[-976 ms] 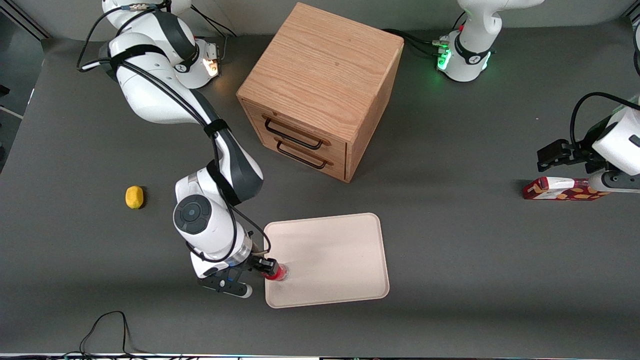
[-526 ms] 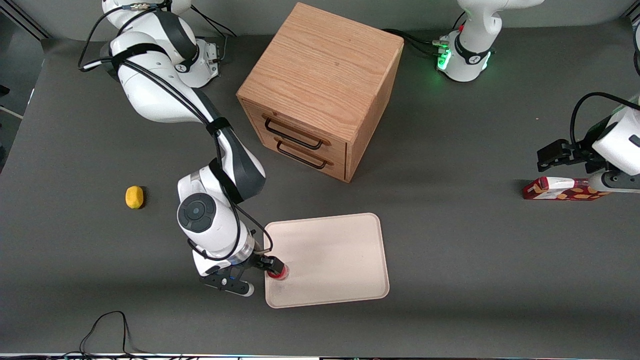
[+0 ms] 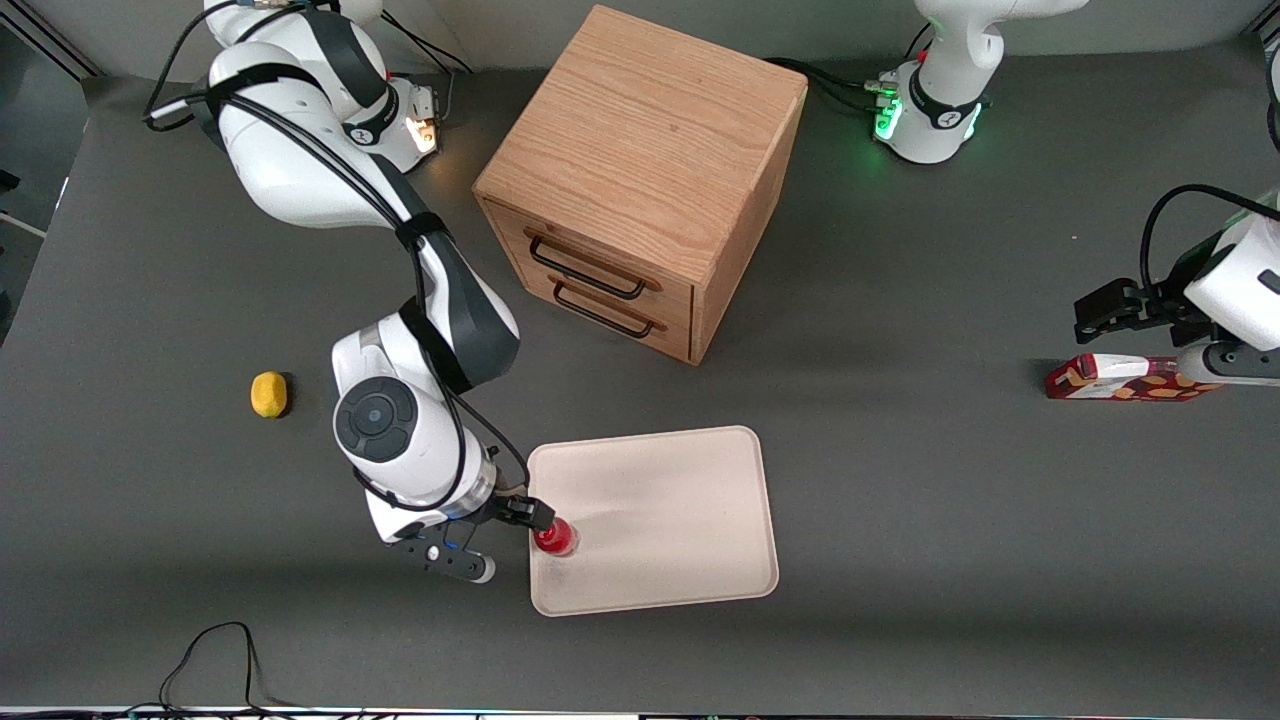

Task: Place coke bottle on tray
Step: 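Lower the bottle onto the white tray and open the right gripper, then raise the right gripper away from the tray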

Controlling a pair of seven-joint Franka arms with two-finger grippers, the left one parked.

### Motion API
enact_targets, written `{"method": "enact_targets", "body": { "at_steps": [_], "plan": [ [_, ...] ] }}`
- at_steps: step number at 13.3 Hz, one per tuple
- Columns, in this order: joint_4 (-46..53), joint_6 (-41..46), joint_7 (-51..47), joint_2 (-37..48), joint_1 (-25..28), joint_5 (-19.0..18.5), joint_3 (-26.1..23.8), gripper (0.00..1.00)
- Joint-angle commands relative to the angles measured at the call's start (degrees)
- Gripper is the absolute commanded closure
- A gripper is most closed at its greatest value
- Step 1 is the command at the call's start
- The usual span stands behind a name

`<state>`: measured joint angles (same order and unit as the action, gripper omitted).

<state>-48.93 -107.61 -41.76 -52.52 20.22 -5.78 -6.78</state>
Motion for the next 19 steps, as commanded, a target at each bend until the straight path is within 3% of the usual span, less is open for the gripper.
{"method": "enact_targets", "body": {
  "at_steps": [1,5,9,13,19],
  "plan": [
    [-10.2,2.1,-1.1,8.6,-0.2,-1.1,0.3,0.0],
    [-26.0,1.7,6.8,21.3,-4.1,0.6,0.2,0.0],
    [-42.3,1.9,19.2,36.2,-10.4,6.2,0.4,0.0],
    [-56.2,3.6,34.5,51.2,-12.0,8.9,7.6,0.0],
    [-62.4,7.8,40.3,61.0,-12.0,8.4,12.4,0.0]
  ]
}}
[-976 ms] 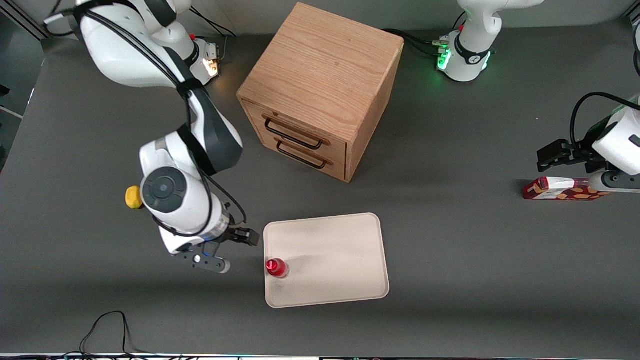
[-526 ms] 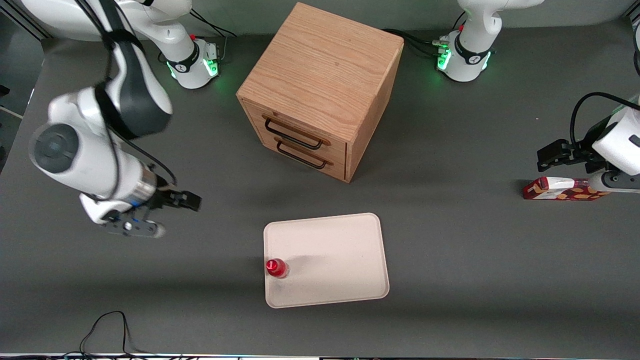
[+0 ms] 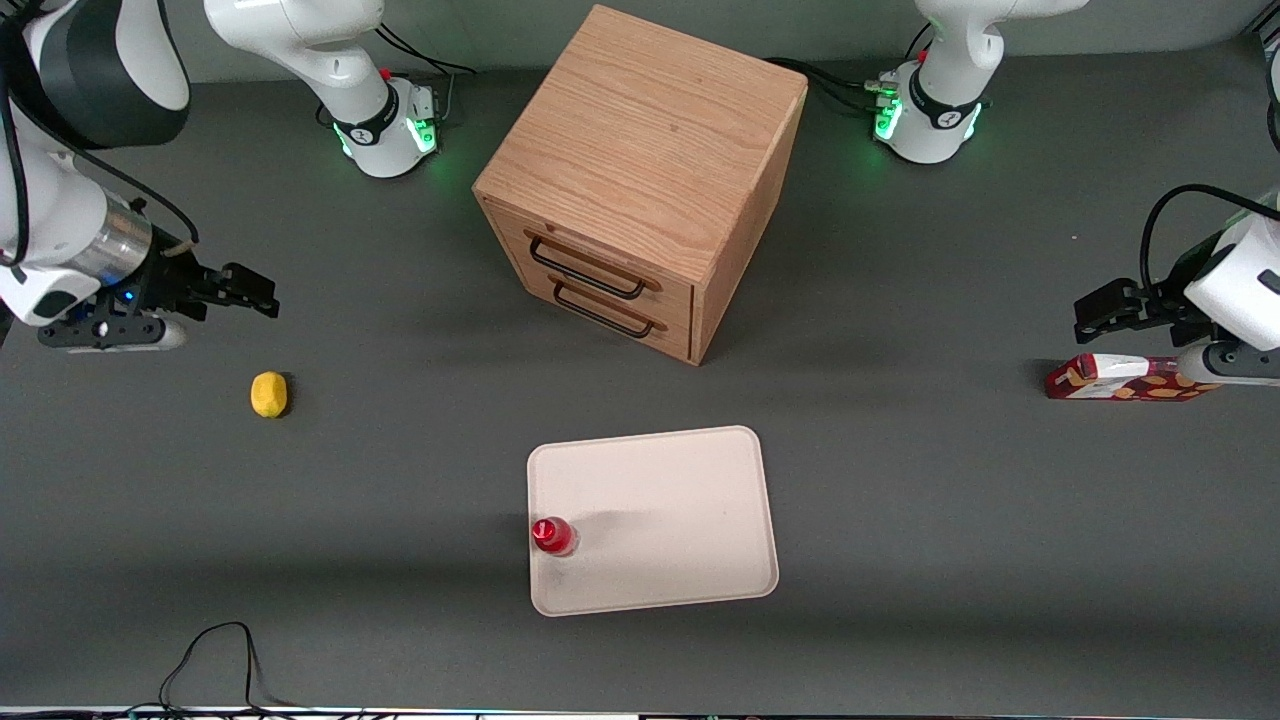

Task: Place coke bottle on tray

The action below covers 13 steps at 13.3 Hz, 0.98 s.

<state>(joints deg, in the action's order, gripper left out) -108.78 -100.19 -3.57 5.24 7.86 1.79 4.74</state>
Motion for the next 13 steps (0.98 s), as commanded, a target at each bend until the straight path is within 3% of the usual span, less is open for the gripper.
{"method": "enact_targets", "body": {
  "at_steps": [1,13],
  "plan": [
    [-2.3,1.4,2.1,3.6,0.4,0.8,1.1,0.0],
    [-1.5,2.2,2.0,2.9,0.4,0.6,2.2,0.0]
  ]
}}
